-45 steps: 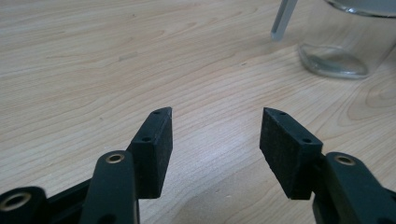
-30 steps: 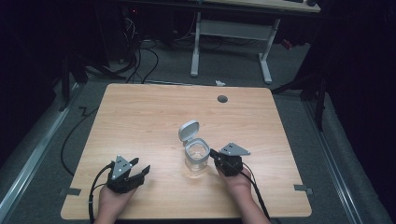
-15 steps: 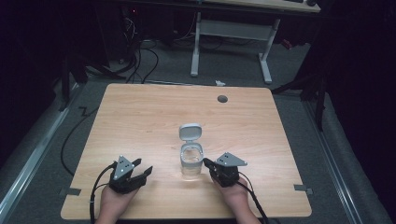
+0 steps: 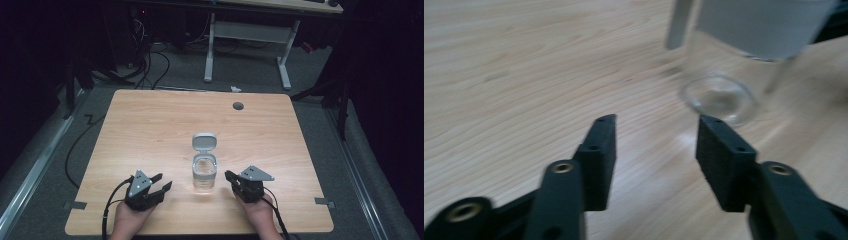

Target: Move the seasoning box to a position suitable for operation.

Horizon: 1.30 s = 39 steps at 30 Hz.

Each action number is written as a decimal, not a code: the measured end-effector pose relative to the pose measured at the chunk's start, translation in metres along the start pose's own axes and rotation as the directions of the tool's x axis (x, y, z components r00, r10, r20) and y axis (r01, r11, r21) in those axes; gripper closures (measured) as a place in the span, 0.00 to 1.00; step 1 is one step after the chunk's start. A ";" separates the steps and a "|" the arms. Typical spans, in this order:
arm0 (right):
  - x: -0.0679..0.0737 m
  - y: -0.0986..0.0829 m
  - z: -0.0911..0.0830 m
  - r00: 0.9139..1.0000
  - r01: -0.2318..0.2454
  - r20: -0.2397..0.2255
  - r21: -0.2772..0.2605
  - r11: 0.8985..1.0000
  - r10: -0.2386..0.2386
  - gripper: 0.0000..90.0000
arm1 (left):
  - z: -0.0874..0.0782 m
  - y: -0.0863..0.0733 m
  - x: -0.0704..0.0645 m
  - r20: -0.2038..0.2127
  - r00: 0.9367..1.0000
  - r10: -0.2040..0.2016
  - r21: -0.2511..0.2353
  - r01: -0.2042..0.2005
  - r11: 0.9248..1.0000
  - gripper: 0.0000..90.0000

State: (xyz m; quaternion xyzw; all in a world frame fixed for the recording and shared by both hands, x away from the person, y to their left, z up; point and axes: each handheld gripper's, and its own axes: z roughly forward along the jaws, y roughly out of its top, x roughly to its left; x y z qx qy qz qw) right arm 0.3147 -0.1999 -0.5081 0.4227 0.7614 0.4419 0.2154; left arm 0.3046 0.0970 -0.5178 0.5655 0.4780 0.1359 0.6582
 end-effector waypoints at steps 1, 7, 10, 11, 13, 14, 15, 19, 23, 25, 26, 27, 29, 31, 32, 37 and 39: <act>-0.005 -0.002 -0.002 1.000 -0.024 0.017 -0.003 1.000 0.024 0.94 | 0.003 -0.005 -0.011 0.027 1.000 -0.014 0.003 0.014 1.000 0.64; -0.014 -0.002 -0.002 0.997 -0.062 0.048 -0.024 0.998 0.063 0.93 | 0.020 -0.023 -0.036 0.039 0.999 -0.016 0.032 0.015 0.999 0.77; -0.016 0.003 0.002 0.995 -0.061 0.072 -0.032 0.998 0.063 0.96 | 0.028 -0.034 -0.050 0.034 0.999 0.007 0.047 -0.009 0.999 0.86; -0.016 0.003 0.002 0.995 -0.061 0.072 -0.032 0.998 0.063 0.96 | 0.028 -0.034 -0.050 0.034 0.999 0.007 0.047 -0.009 0.999 0.88; -0.019 0.008 0.007 0.997 -0.054 0.054 -0.032 0.998 0.055 0.99 | 0.034 -0.040 -0.058 0.038 0.999 0.000 0.058 -0.002 0.998 0.91; -0.019 0.011 0.008 0.997 -0.052 0.050 -0.031 0.998 0.054 1.00 | 0.037 -0.043 -0.060 0.041 0.999 0.004 0.067 -0.006 0.998 0.92; -0.020 0.014 0.009 0.998 -0.046 0.043 -0.029 0.998 0.048 1.00 | 0.039 -0.045 -0.061 0.043 0.999 0.013 0.070 -0.016 0.997 0.94; -0.022 0.026 0.014 0.999 -0.034 0.022 -0.036 0.999 0.034 1.00 | 0.046 -0.047 -0.067 0.059 0.998 0.027 0.079 -0.031 0.996 0.97; -0.022 0.036 0.017 0.999 -0.029 0.014 -0.052 0.998 0.030 1.00 | 0.052 -0.047 -0.068 0.067 0.997 0.030 0.068 -0.034 0.997 0.99; -0.021 0.041 0.020 1.000 -0.027 0.014 -0.061 0.998 0.028 1.00 | 0.053 -0.047 -0.066 0.069 0.997 0.027 0.059 -0.031 0.998 1.00; -0.021 0.041 0.020 1.000 -0.027 0.014 -0.061 0.998 0.028 1.00 | 0.053 -0.047 -0.066 0.071 0.997 0.019 0.051 -0.022 0.998 1.00; -0.021 0.046 0.022 0.999 -0.027 0.015 -0.063 0.998 0.028 1.00 | 0.051 -0.046 -0.065 0.073 0.997 0.007 0.038 -0.009 0.999 1.00; -0.022 0.051 0.024 0.999 -0.029 0.014 -0.069 0.997 0.031 1.00 | 0.051 -0.044 -0.063 0.070 0.997 -0.015 0.032 0.013 0.999 1.00; -0.022 0.056 0.025 0.999 -0.028 0.015 -0.075 0.997 0.029 1.00 | 0.051 -0.044 -0.062 0.066 0.998 -0.017 0.027 0.016 1.000 1.00; -0.022 0.059 0.026 1.000 -0.024 0.017 -0.078 0.997 0.025 1.00 | 0.050 -0.045 -0.063 0.067 0.998 -0.014 0.019 0.013 1.000 1.00; -0.025 0.069 0.031 0.999 -0.034 0.020 -0.085 0.996 0.036 1.00 | 0.050 -0.045 -0.063 0.070 0.997 -0.017 0.019 0.015 1.000 1.00; -0.027 0.072 0.035 0.999 -0.041 0.019 -0.086 0.995 0.043 1.00 | 0.050 -0.044 -0.063 0.073 0.997 -0.021 0.025 0.019 1.000 1.00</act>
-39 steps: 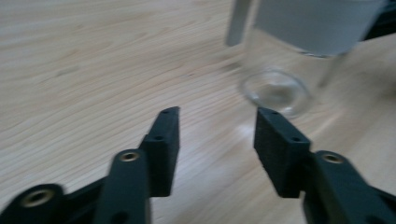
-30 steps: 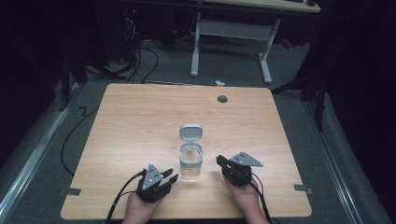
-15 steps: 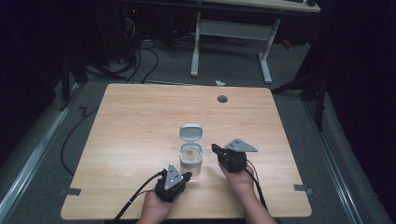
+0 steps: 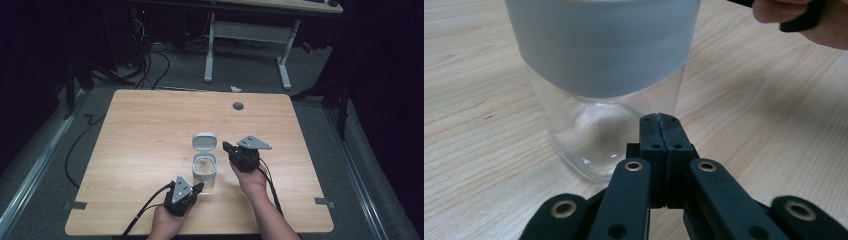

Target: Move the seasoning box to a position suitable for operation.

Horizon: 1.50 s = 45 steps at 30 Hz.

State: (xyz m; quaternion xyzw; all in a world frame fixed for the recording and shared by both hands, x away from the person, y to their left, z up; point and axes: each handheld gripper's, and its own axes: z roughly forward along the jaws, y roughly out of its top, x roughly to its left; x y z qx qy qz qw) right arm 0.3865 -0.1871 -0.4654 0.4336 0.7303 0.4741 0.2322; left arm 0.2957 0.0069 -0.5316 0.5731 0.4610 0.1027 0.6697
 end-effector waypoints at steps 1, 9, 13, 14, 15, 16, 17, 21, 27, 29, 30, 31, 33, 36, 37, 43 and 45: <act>0.000 0.000 0.000 1.000 0.000 0.000 0.000 1.000 0.000 1.00 | 0.000 0.000 0.000 0.000 1.000 0.000 0.000 0.000 1.000 1.00; 0.006 0.017 0.011 1.000 0.011 -0.020 -0.011 1.000 -0.011 1.00 | -0.001 0.000 0.000 0.009 1.000 -0.001 0.005 0.001 1.000 0.99; 0.007 0.022 0.012 0.999 0.022 -0.023 -0.022 1.000 -0.023 1.00 | -0.001 0.000 0.000 0.009 1.000 -0.007 0.004 0.007 1.000 0.99; 0.007 0.023 0.012 0.999 0.019 -0.026 -0.027 0.999 -0.019 1.00 | -0.001 0.000 0.000 0.009 1.000 -0.006 0.005 0.006 1.000 0.99; 0.007 0.023 0.012 0.999 0.019 -0.026 -0.027 0.999 -0.019 1.00 | -0.001 0.000 0.000 0.009 1.000 -0.006 0.005 0.006 1.000 0.99; 0.009 0.025 0.012 0.999 0.026 -0.026 -0.023 0.999 -0.027 1.00 | -0.001 0.000 0.000 0.009 1.000 -0.003 0.002 0.003 1.000 0.99; 0.010 0.026 0.013 0.999 0.026 -0.028 -0.024 0.999 -0.027 1.00 | -0.001 0.000 0.000 0.009 1.000 -0.003 0.002 0.003 1.000 0.99; 0.011 0.027 0.013 0.999 0.031 -0.030 -0.026 0.999 -0.032 1.00 | -0.001 0.000 0.000 0.011 1.000 -0.006 -0.001 0.006 1.000 0.98; 0.016 0.025 0.008 0.998 0.055 -0.039 -0.026 0.998 -0.056 1.00 | -0.001 0.001 0.001 0.012 1.000 -0.015 -0.002 0.015 1.000 0.98; 0.018 0.025 0.006 0.997 0.060 -0.041 -0.026 0.998 -0.061 1.00 | -0.001 0.001 0.001 0.011 1.000 -0.016 -0.003 0.016 1.000 0.98; 0.019 0.025 0.004 0.997 0.061 -0.042 -0.023 0.998 -0.062 1.00 | -0.002 0.001 0.001 0.010 1.000 -0.017 -0.004 0.017 1.000 0.98; 0.019 0.025 0.003 0.997 0.068 -0.043 -0.025 0.997 -0.069 1.00 | -0.002 0.001 0.001 0.010 1.000 -0.017 -0.004 0.017 1.000 0.98; 0.020 0.025 0.001 0.997 0.068 -0.044 -0.026 0.997 -0.070 1.00 | -0.002 0.001 0.001 0.010 1.000 -0.019 -0.007 0.019 1.000 0.98; 0.023 0.027 -0.009 0.995 0.078 -0.051 -0.047 0.996 -0.080 1.00 | -0.002 0.002 0.002 0.009 1.000 -0.024 -0.012 0.024 1.000 0.98; 0.024 0.028 -0.010 0.995 0.078 -0.050 -0.047 0.996 -0.081 1.00 | -0.002 0.002 0.002 0.009 1.000 -0.024 -0.012 0.024 1.000 0.98; 0.033 0.019 -0.018 0.994 0.074 -0.079 -0.055 0.996 -0.079 1.00 | -0.002 0.002 0.002 0.009 1.000 -0.025 -0.011 0.025 1.000 0.98; 0.036 0.016 -0.021 0.993 0.079 -0.083 -0.054 0.995 -0.083 1.00 | -0.002 0.002 0.002 0.009 1.000 -0.025 -0.011 0.025 1.000 0.98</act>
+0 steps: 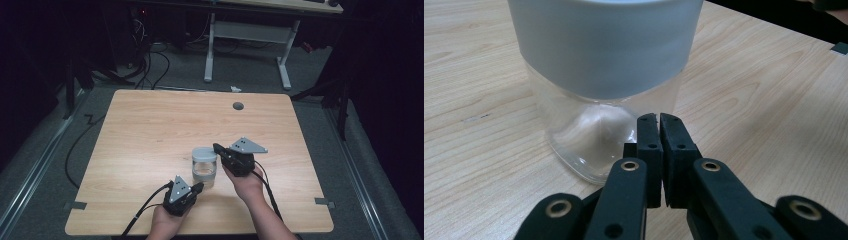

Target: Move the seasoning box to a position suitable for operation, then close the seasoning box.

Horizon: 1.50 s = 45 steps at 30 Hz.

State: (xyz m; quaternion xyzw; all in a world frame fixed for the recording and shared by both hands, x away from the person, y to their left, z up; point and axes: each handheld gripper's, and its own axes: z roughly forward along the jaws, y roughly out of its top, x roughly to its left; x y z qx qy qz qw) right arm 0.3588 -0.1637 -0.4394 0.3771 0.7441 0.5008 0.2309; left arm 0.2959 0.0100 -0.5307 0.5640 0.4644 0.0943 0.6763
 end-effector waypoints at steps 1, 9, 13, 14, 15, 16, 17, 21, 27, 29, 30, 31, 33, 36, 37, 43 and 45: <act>0.004 -0.003 -0.002 1.000 0.006 -0.004 -0.002 1.000 -0.006 1.00 | 0.000 0.000 0.000 0.001 1.000 0.000 -0.003 0.000 1.000 0.98; 0.011 -0.014 -0.007 1.000 0.010 -0.016 0.009 1.000 -0.010 1.00 | 0.000 0.000 0.000 0.004 1.000 0.002 -0.001 -0.002 1.000 0.97; 0.011 -0.013 -0.010 1.000 0.016 -0.009 -0.001 1.000 -0.016 1.00 | 0.000 -0.001 -0.001 0.008 1.000 0.008 -0.001 -0.008 1.000 0.97; 0.010 -0.014 -0.011 1.000 0.019 -0.002 0.000 1.000 -0.019 1.00 | 0.000 -0.001 -0.001 0.009 1.000 0.009 0.003 -0.009 1.000 0.97; 0.009 -0.014 -0.011 1.000 0.016 -0.003 -0.001 1.000 -0.016 1.00 | 0.000 -0.001 -0.001 0.010 1.000 0.012 0.012 -0.012 1.000 0.97; 0.007 -0.015 -0.012 1.000 0.011 0.000 0.002 1.000 -0.011 1.00 | 0.000 -0.001 -0.001 0.010 1.000 0.009 0.015 -0.009 1.000 0.97; 0.007 -0.015 -0.012 1.000 0.011 0.000 0.002 1.000 -0.011 1.00 | 0.000 -0.001 -0.001 0.010 1.000 0.009 0.015 -0.009 1.000 0.97; -0.003 -0.019 -0.017 1.000 -0.006 0.018 0.012 1.000 0.006 1.00 | 0.002 -0.001 -0.001 0.020 1.000 0.002 0.047 -0.003 0.999 0.97; -0.016 -0.026 -0.022 0.999 -0.037 0.036 0.017 0.999 0.036 1.00 | 0.001 -0.001 -0.004 0.032 0.999 0.004 0.121 -0.008 0.993 0.97; -0.023 -0.031 -0.024 0.997 -0.056 0.044 0.023 0.998 0.055 1.00 | -0.006 0.004 -0.005 0.048 0.999 0.002 0.131 -0.008 0.991 0.96; -0.026 -0.034 -0.025 0.997 -0.067 0.050 0.025 0.997 0.065 1.00 | -0.009 0.007 -0.005 0.051 0.999 0.011 0.129 -0.018 0.991 0.95; -0.028 -0.036 -0.026 0.996 -0.072 0.054 0.029 0.997 0.071 1.00 | -0.013 0.009 -0.003 0.055 0.998 0.026 0.124 -0.033 0.992 0.95; -0.034 -0.043 -0.027 0.995 -0.082 0.068 0.038 0.996 0.080 1.00 | -0.021 0.012 0.000 0.060 0.997 0.053 0.120 -0.060 0.991 0.94; -0.039 -0.049 -0.028 0.993 -0.094 0.082 0.044 0.995 0.090 0.99 | -0.033 0.016 0.007 0.062 0.994 0.095 0.109 -0.102 0.989 0.89; -0.043 -0.054 -0.030 0.991 -0.097 0.093 0.050 0.994 0.093 0.99 | -0.038 0.018 0.011 0.056 0.992 0.110 0.105 -0.115 0.988 0.89; -0.073 -0.089 -0.055 0.971 -0.166 0.189 0.082 0.983 0.148 0.96 | -0.068 0.049 0.069 -0.119 0.990 0.079 0.007 -0.079 0.997 0.74; -0.079 -0.096 -0.062 0.965 -0.181 0.209 0.081 0.980 0.161 0.96 | -0.070 0.054 0.077 -0.142 0.988 0.068 -0.011 -0.070 0.998 0.71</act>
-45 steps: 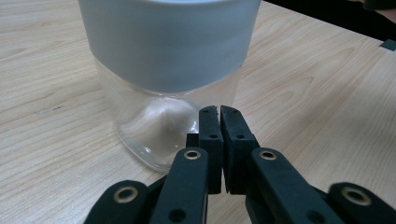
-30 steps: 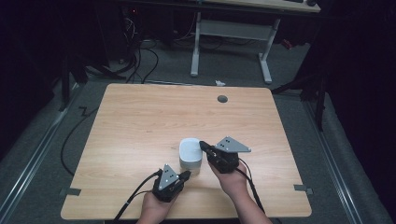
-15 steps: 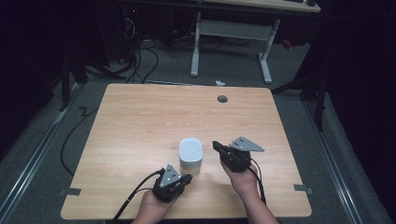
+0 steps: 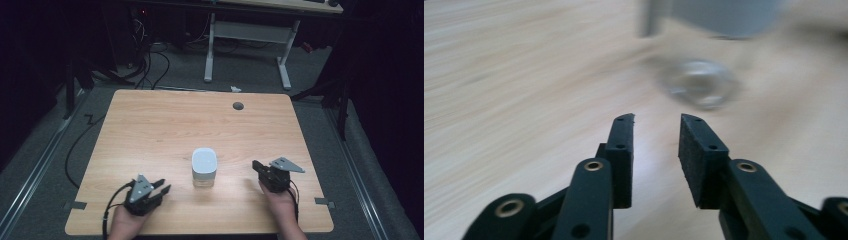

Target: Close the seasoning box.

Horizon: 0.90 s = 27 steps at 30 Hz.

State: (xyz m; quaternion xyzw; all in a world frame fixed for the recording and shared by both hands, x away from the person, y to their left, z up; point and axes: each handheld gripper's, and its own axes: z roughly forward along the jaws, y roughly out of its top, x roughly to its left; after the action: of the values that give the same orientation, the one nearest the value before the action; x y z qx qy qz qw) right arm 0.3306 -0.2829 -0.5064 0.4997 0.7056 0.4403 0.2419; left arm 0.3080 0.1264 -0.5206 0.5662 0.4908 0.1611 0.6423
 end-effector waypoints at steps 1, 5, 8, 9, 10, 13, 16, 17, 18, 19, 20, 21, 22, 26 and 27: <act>-0.013 -0.009 -0.008 0.999 -0.026 0.027 0.004 1.000 0.026 0.95 | -0.002 0.005 0.011 -0.031 0.999 -0.025 -0.022 0.025 0.999 0.71; -0.038 -0.026 -0.026 0.992 -0.087 0.088 0.009 0.996 0.085 0.92 | -0.016 0.015 0.055 -0.189 0.980 -0.070 -0.089 0.054 0.995 0.67; -0.044 -0.032 -0.037 0.988 -0.094 0.127 -0.002 0.996 0.093 0.89 | -0.020 0.016 0.065 -0.239 0.967 -0.086 -0.107 0.062 0.992 0.66; -0.046 -0.036 -0.045 0.984 -0.085 0.156 -0.020 0.996 0.087 0.88 | -0.022 0.017 0.068 -0.258 0.963 -0.079 -0.109 0.052 0.993 0.65; -0.047 -0.037 -0.047 0.983 -0.085 0.159 -0.024 0.996 0.087 0.87 | -0.022 0.016 0.068 -0.265 0.962 -0.067 -0.108 0.040 0.993 0.65; -0.044 -0.035 -0.048 0.985 -0.071 0.153 -0.033 0.997 0.075 0.86 | -0.022 0.013 0.064 -0.272 0.962 -0.034 -0.099 0.007 0.995 0.64; -0.041 -0.035 -0.046 0.987 -0.058 0.145 -0.033 0.998 0.062 0.86 | -0.019 0.010 0.061 -0.277 0.960 -0.033 -0.096 0.006 0.995 0.64; -0.041 -0.036 -0.045 0.988 -0.063 0.139 -0.029 0.998 0.067 0.86 | -0.019 0.010 0.061 -0.277 0.960 -0.033 -0.096 0.006 0.995 0.63; -0.041 -0.037 -0.045 0.988 -0.066 0.135 -0.026 0.997 0.069 0.86 | -0.018 0.009 0.059 -0.278 0.960 -0.028 -0.092 0.002 0.996 0.63; -0.041 -0.037 -0.044 0.989 -0.066 0.129 -0.024 0.998 0.068 0.86 | -0.019 0.008 0.058 -0.277 0.961 -0.015 -0.087 -0.010 0.996 0.63; -0.041 -0.037 -0.044 0.989 -0.066 0.129 -0.024 0.998 0.068 0.86 | -0.019 0.008 0.058 -0.277 0.961 -0.015 -0.087 -0.010 0.996 0.63; -0.042 -0.037 -0.044 0.990 -0.071 0.124 -0.024 0.997 0.073 0.86 | -0.020 0.010 0.057 -0.275 0.962 -0.010 -0.093 -0.017 0.995 0.63; -0.043 -0.037 -0.044 0.990 -0.064 0.124 -0.027 0.998 0.067 0.86 | -0.021 0.011 0.058 -0.273 0.962 -0.017 -0.104 -0.012 0.994 0.63; -0.044 -0.035 -0.045 0.989 -0.075 0.123 -0.039 0.996 0.079 0.86 | -0.024 0.014 0.060 -0.271 0.962 -0.034 -0.119 0.001 0.993 0.63; -0.043 -0.035 -0.045 0.989 -0.073 0.125 -0.038 0.997 0.077 0.86 | -0.025 0.015 0.061 -0.269 0.962 -0.046 -0.125 0.013 0.992 0.63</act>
State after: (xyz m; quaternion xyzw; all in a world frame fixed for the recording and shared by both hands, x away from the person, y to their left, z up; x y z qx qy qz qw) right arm 0.2950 -0.3435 -0.5187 0.5487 0.6622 0.4282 0.2776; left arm 0.3210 0.1918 -0.5313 0.4912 0.5718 0.2572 0.6047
